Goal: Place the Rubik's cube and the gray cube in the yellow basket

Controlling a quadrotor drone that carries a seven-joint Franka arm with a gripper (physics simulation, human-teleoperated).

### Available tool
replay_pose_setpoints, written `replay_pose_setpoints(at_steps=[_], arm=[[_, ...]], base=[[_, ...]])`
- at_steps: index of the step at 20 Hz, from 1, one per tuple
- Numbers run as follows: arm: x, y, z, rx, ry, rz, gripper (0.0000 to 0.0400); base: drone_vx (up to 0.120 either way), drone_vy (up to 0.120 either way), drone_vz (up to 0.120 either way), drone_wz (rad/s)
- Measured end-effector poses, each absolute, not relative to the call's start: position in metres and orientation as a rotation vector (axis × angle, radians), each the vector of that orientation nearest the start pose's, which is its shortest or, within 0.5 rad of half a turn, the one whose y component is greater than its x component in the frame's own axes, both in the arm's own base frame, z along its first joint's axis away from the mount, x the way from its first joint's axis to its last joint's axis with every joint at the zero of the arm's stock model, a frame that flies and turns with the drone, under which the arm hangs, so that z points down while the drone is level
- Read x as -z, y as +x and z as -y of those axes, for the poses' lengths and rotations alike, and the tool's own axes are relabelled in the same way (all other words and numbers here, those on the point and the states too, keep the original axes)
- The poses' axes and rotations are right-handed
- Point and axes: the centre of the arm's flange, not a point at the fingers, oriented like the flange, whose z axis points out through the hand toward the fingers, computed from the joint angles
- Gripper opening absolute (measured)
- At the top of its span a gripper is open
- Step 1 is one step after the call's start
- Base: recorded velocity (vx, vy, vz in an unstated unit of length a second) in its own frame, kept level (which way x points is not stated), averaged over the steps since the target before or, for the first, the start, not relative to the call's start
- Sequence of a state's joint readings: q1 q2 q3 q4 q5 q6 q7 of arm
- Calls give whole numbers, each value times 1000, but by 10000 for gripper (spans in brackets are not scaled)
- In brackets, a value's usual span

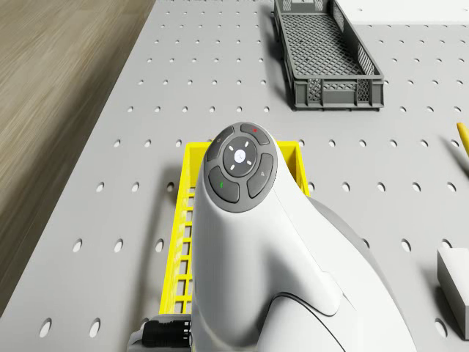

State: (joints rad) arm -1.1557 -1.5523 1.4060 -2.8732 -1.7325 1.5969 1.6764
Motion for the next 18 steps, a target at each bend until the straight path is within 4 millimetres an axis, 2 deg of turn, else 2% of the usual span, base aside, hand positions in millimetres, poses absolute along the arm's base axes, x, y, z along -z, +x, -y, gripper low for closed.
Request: replay_pose_setpoints(at_steps=[2,11,18], arm=[[-483,307,-6,-786,1,2,325],[-483,307,-6,-786,1,2,325],[-500,307,-6,-786,1,2,325]], base=[[80,0,-20,0],[0,0,-120,0],[0,0,0,0]])
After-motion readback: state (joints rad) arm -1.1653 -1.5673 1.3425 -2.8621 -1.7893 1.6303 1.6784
